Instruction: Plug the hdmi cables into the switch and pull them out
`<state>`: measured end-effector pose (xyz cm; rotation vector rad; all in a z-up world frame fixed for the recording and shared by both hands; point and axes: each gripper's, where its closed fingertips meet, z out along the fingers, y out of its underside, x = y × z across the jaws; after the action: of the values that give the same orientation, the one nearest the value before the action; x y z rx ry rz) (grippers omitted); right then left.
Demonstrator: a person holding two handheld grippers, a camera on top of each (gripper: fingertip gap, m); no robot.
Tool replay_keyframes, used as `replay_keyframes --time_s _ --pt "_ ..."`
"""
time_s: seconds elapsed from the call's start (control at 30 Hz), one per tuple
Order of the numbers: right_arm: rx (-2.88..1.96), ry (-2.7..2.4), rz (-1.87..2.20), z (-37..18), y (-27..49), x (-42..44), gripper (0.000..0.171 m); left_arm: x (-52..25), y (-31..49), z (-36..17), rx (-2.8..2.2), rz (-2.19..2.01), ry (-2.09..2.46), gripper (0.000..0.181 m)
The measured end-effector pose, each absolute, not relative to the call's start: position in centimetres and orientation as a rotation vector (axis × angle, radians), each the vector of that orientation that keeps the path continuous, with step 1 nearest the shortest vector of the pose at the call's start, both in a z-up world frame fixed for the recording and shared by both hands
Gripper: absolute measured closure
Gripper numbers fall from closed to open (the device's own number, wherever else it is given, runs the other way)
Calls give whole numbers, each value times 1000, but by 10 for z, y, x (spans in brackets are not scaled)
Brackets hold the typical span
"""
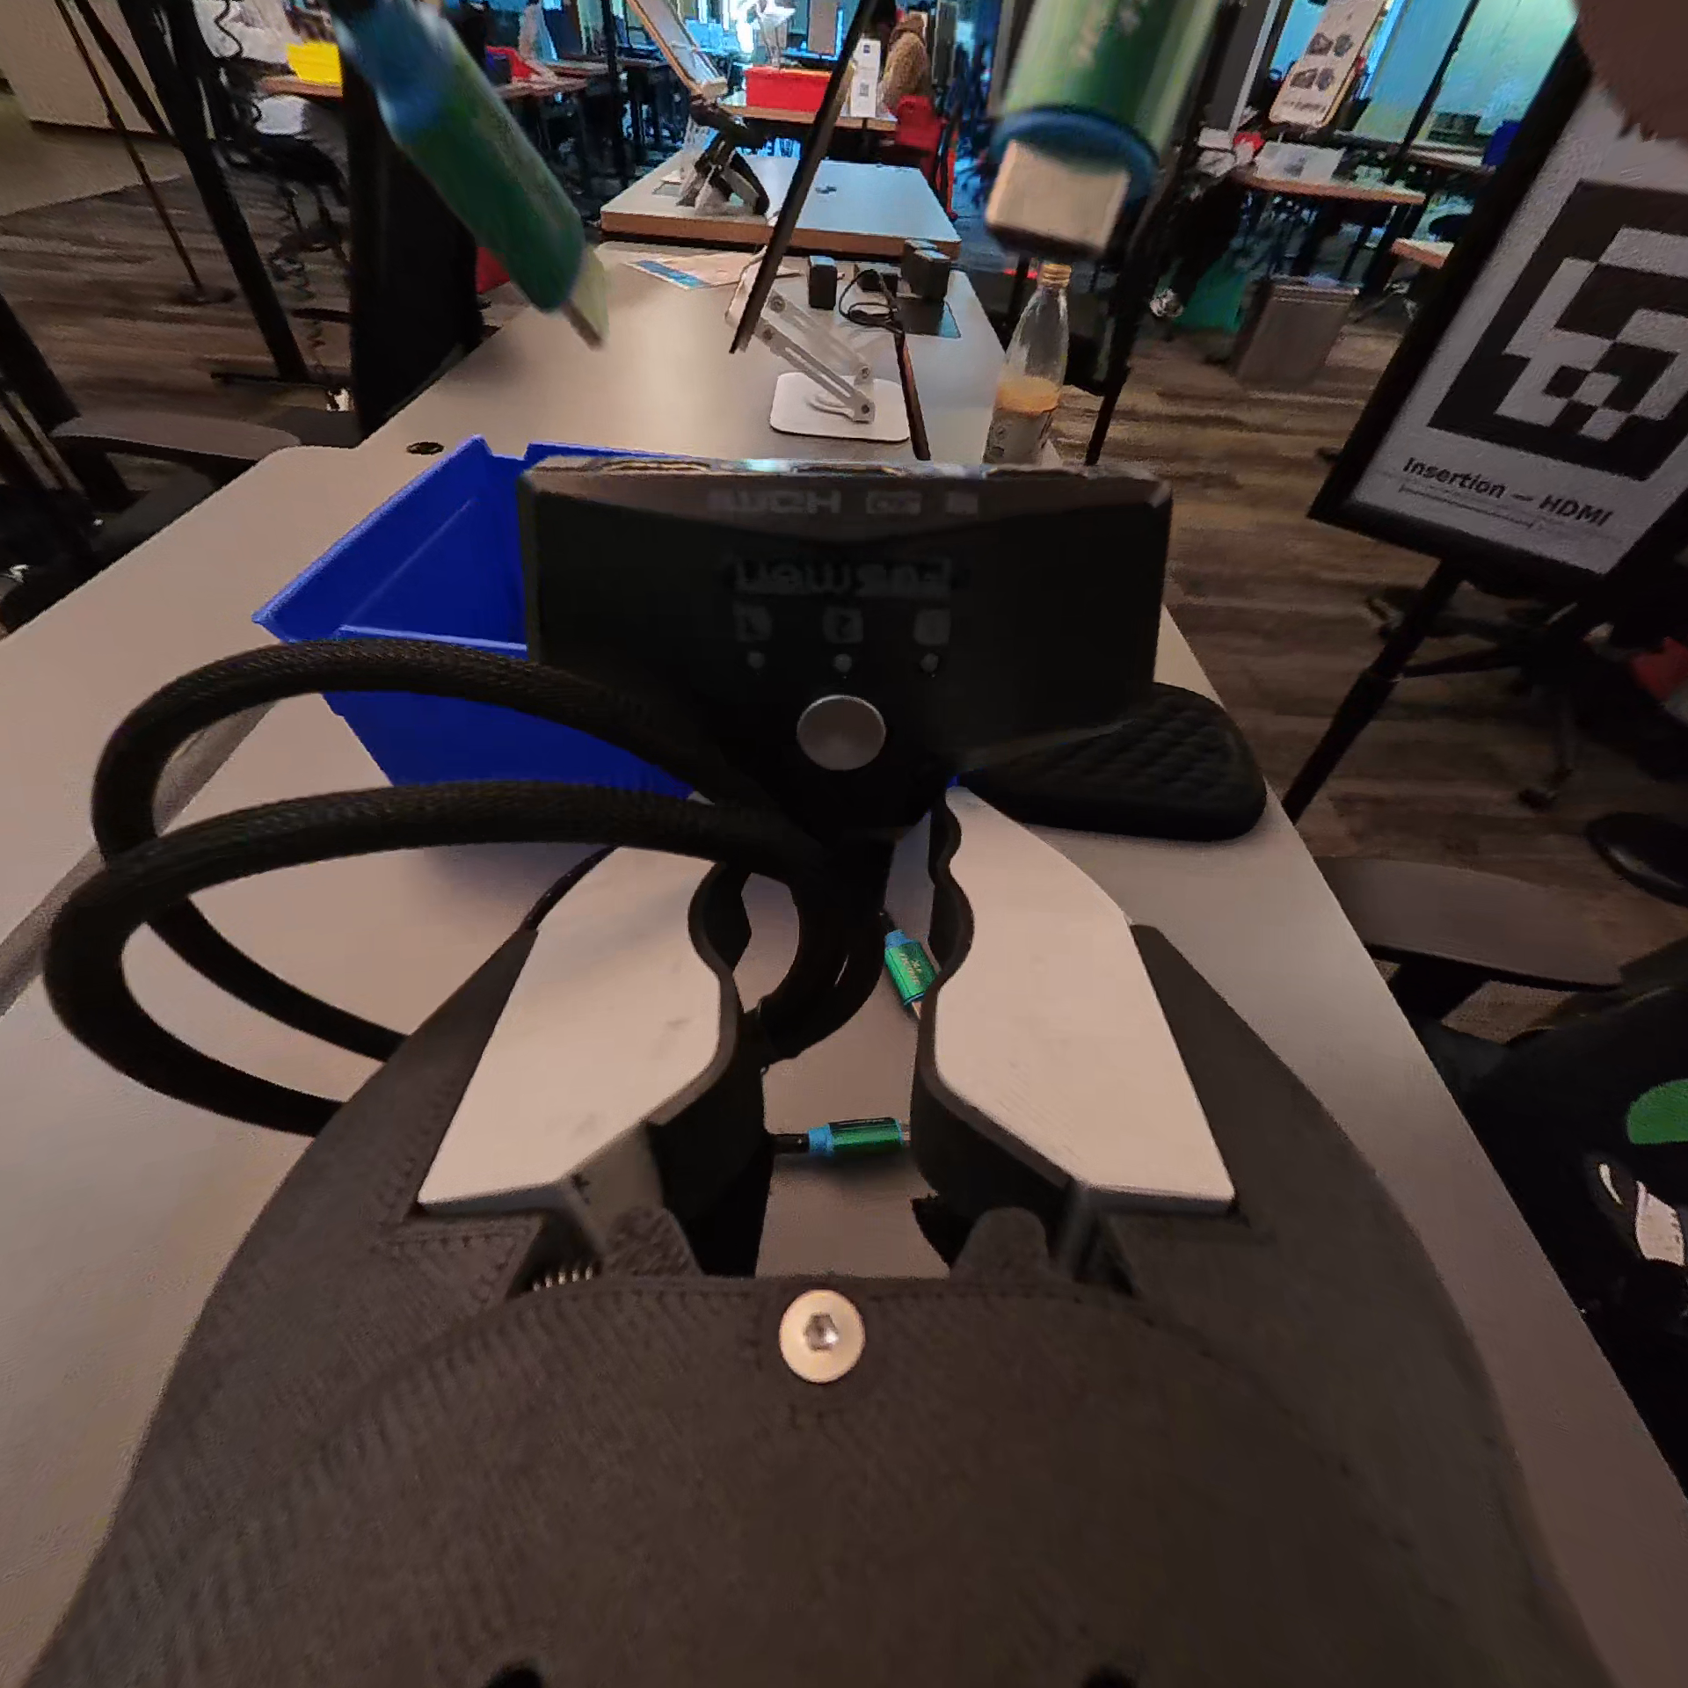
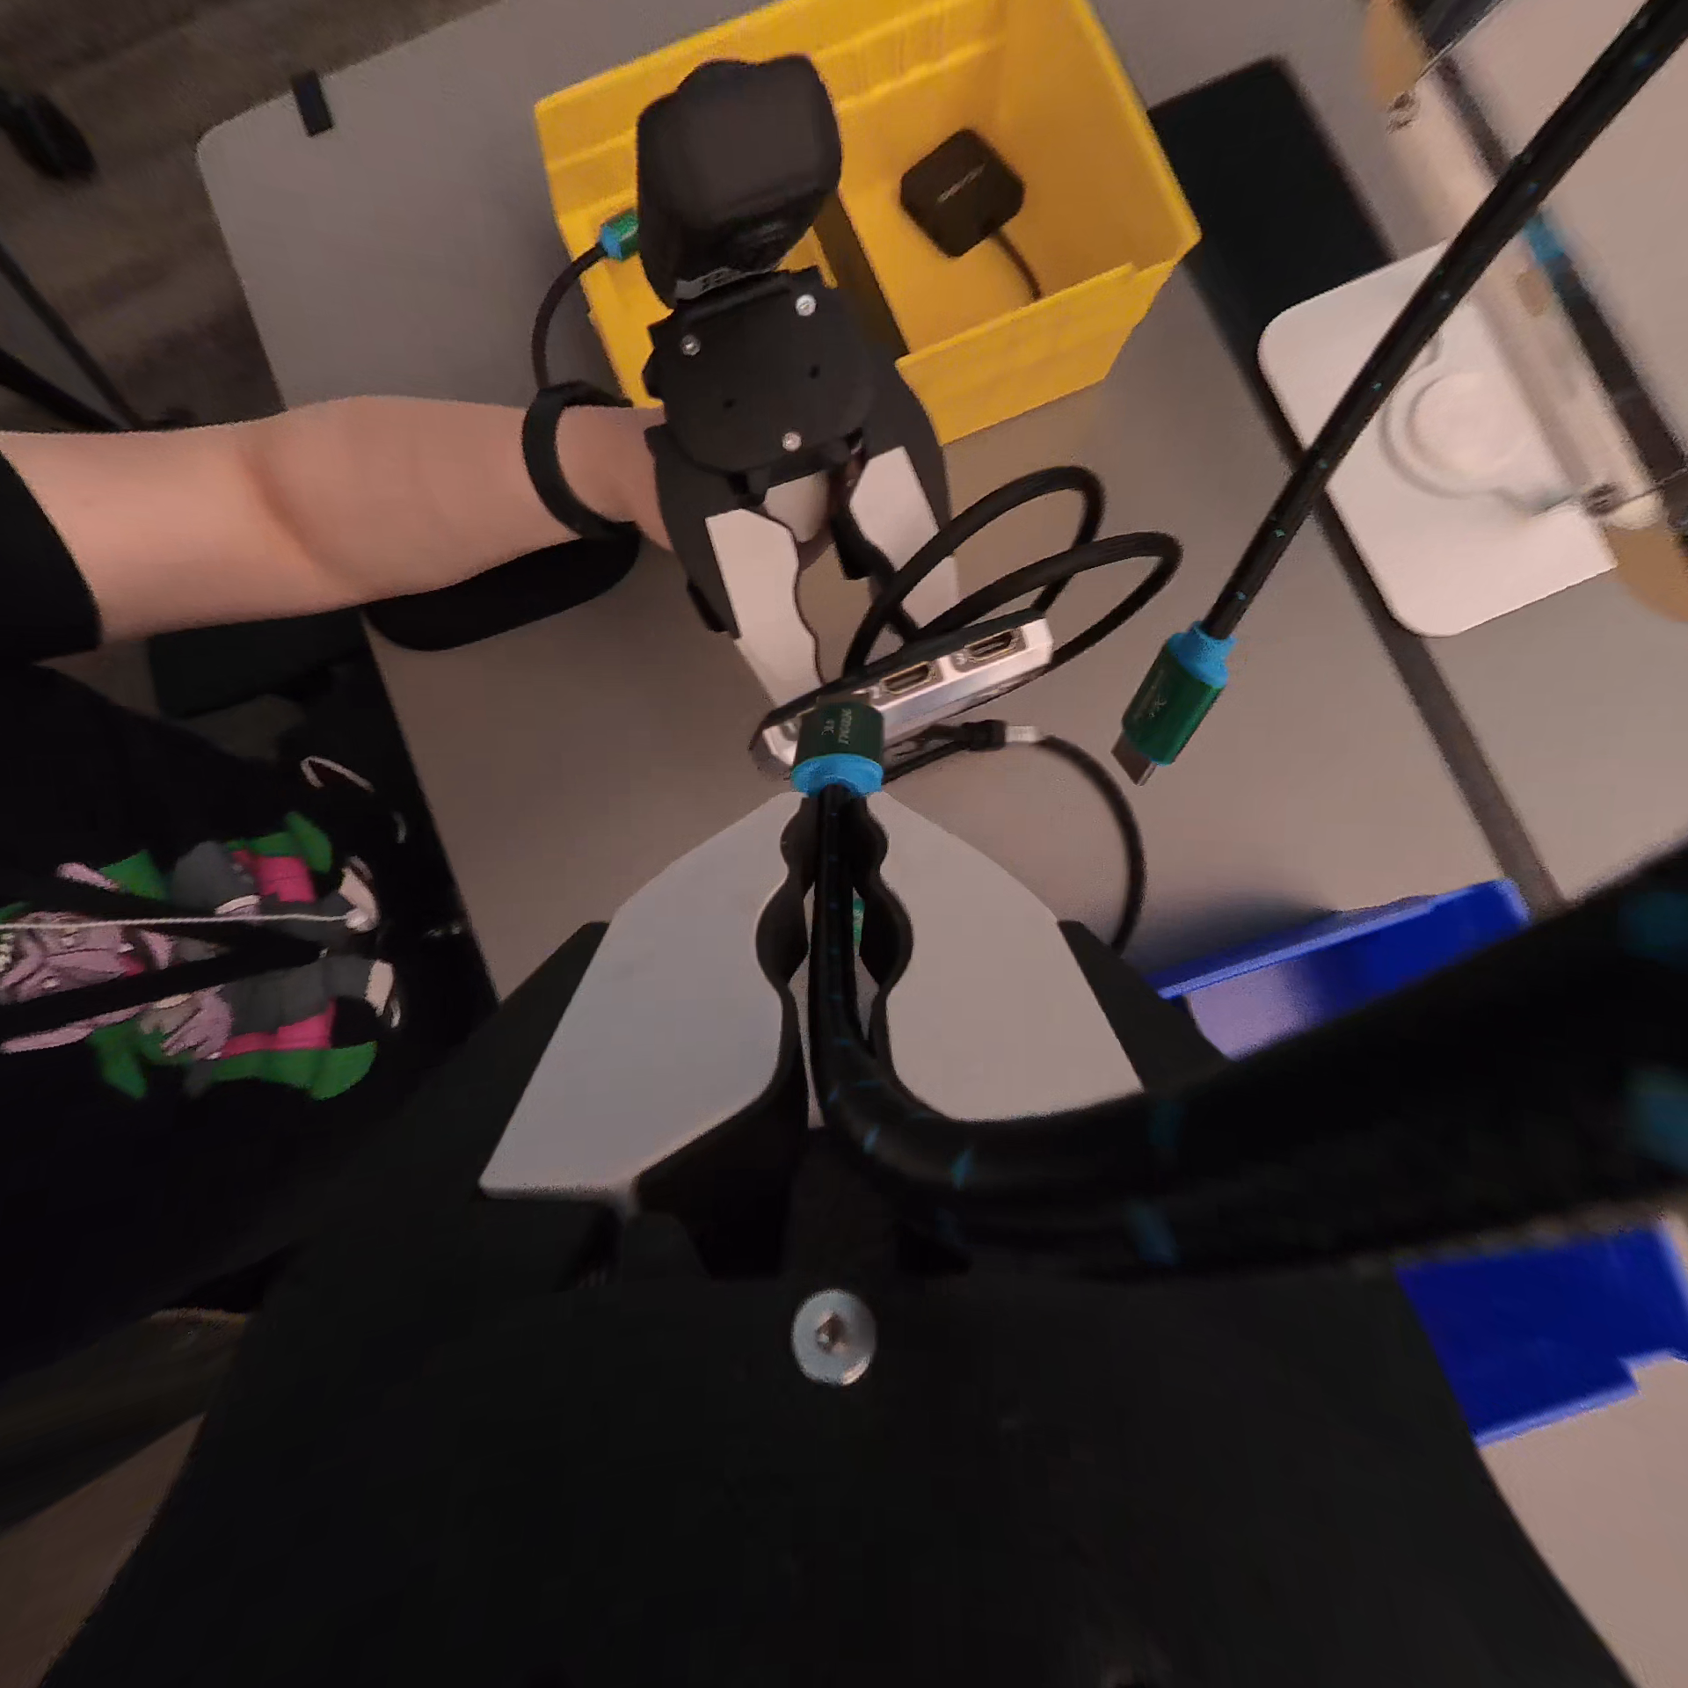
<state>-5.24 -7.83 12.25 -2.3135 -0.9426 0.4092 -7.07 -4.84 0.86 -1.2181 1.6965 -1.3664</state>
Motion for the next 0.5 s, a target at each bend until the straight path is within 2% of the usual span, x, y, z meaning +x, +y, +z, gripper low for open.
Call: replay_keyframes --time_s 0.5 --pt "-2493 -1082 195 130 -97 -62 163 -68 -80 15 -1092 -1337 1765 145"
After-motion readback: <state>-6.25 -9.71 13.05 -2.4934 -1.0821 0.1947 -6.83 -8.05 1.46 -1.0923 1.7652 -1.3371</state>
